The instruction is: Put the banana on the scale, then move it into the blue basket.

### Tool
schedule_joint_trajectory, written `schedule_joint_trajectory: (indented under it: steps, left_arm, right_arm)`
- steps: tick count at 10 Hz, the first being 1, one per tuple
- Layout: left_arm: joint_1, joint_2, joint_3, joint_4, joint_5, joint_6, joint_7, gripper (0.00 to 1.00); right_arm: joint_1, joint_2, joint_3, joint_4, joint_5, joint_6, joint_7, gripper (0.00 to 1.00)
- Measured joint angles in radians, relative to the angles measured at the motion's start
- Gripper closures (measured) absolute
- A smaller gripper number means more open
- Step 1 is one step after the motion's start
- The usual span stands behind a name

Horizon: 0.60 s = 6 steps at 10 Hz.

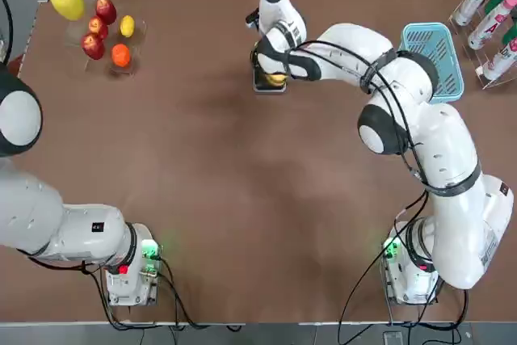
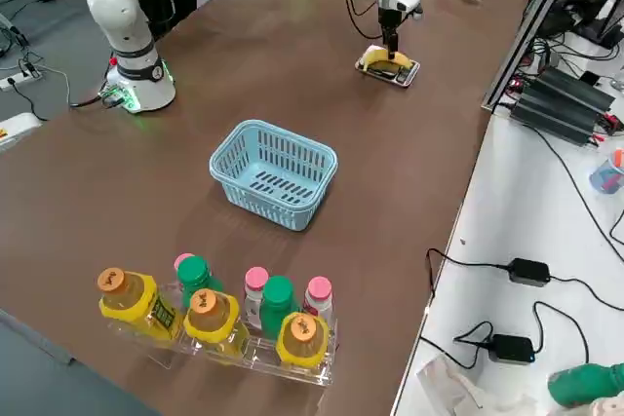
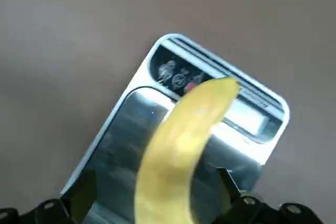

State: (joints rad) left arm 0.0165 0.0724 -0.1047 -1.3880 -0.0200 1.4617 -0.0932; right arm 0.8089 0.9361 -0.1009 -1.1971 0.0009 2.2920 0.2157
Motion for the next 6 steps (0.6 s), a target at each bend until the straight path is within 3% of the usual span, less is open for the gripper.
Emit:
schedule_joint_trajectory:
  steps: [2,5,6]
  left_arm:
    - [0.016,0.009,0.003,-0.008,0.000,0.000,0.001,0.00]
    - [0.056,0.015,0.004,-0.008,-0.001,0.000,0.011,0.00]
    - [0.051,0.017,0.002,-0.009,-0.001,0.000,0.008,0.00]
  right_arm:
    - [0.006,0.011,0.009,0.000,-0.003,0.014,0.020,0.02]
    - [-0.007,0.010,0.006,0.004,-0.005,0.017,0.031,0.52]
    - [-0.011,0.008,0.007,0.007,-0.005,0.017,0.034,0.62]
